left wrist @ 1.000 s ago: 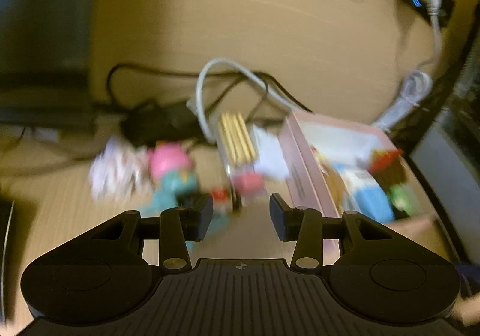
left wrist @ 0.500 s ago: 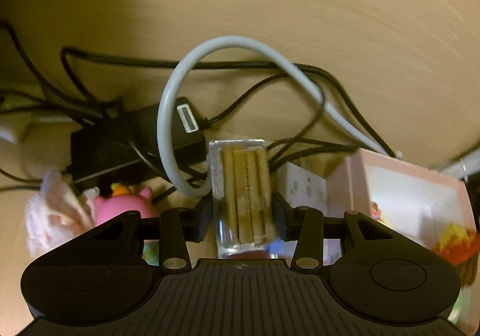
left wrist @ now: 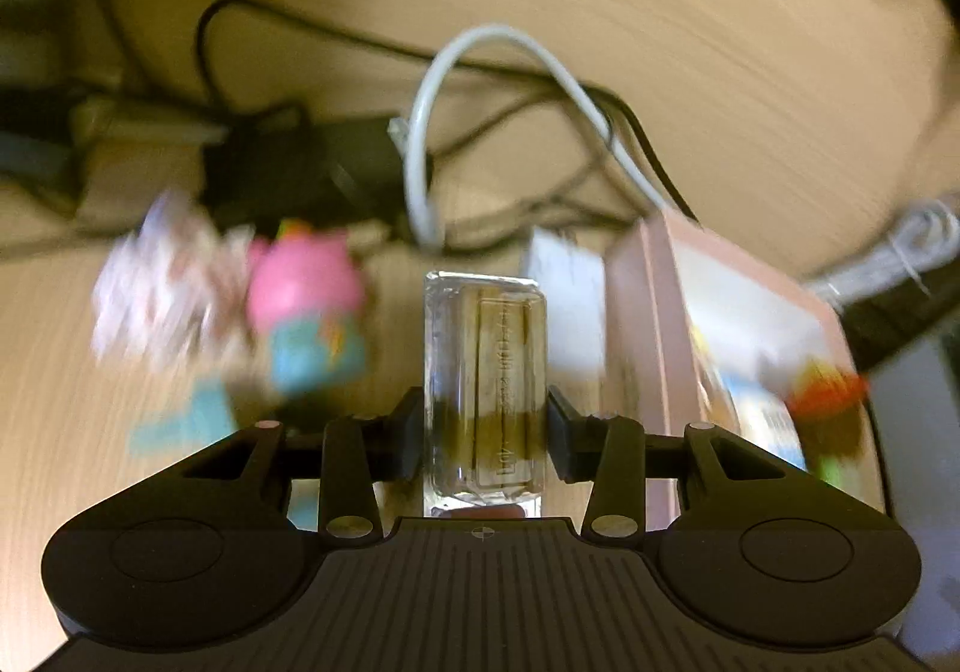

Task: Organize objects
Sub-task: 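Grasp the clear pack of wafer sticks with the left gripper, then carry the wafer pack with the left gripper while the right gripper grasps the black-haired figurine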

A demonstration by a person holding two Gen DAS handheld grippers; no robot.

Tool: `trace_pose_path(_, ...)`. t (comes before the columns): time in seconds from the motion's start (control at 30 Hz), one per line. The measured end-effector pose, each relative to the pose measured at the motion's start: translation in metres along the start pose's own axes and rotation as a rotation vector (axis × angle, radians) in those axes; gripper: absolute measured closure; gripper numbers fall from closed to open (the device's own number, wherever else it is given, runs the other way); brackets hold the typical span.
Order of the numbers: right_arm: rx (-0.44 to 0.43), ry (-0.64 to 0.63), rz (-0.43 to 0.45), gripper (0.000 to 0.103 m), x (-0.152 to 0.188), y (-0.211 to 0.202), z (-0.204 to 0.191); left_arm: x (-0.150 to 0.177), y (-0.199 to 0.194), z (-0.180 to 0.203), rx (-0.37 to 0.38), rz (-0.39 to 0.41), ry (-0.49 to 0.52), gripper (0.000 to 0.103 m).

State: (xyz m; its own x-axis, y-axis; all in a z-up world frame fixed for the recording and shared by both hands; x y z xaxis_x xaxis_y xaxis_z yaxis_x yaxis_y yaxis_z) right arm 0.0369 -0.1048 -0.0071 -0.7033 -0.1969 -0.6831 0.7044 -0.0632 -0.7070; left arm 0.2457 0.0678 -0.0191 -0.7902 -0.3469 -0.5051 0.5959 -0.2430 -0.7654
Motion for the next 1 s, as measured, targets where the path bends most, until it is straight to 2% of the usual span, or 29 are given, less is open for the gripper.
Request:
trace_pose_path(0.23, -0.077, -0.045, 0.003, 0.014, -0.007, 0.007, -0.022, 0.068, -0.063, -0.016, 0.061, -0.056, 0.014, 0.058)
trace_pose_path(0.37, -0.130, -0.067, -0.006, 0.014, -0.010, 0.014, -0.037, 0.090, -0.092, -0.029, 0.062, -0.066, 0.039, 0.058)
trace_pose_path(0.53, -0.177, -0.112, -0.007, 0.014, -0.015, 0.021, -0.061, 0.087, -0.117, -0.055, 0.015, -0.006, 0.009, 0.058)
trace_pose_path(0.67, -0.228, -0.131, -0.009, 0.011, -0.016, 0.021, -0.078, 0.104, -0.127, -0.067, 0.001, -0.054, 0.018, 0.058)
trace_pose_path(0.8, -0.259, -0.168, -0.002, 0.010, -0.021, 0.022, -0.092, 0.129, -0.127, -0.079, -0.062, -0.098, 0.020, 0.058)
trace_pose_path(1.0, -0.304, -0.206, 0.056, 0.010, -0.056, 0.027, -0.117, 0.143, -0.134, -0.105, -0.161, -0.051, 0.010, 0.058)
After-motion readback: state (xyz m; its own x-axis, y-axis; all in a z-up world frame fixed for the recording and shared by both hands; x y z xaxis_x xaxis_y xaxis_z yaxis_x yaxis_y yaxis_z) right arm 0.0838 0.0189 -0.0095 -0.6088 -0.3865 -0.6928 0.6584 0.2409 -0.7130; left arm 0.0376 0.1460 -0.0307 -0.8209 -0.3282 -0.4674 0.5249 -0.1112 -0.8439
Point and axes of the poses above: each gripper's, at about its wrist camera, not at the fingertips, and y roughly the way its jaws point, z to its right, x to its underside, the point moved 9 cm from there along y, roughly the way its jaws point, and after that the axes turned 3 degrees about -y, right-handed, at the moved point
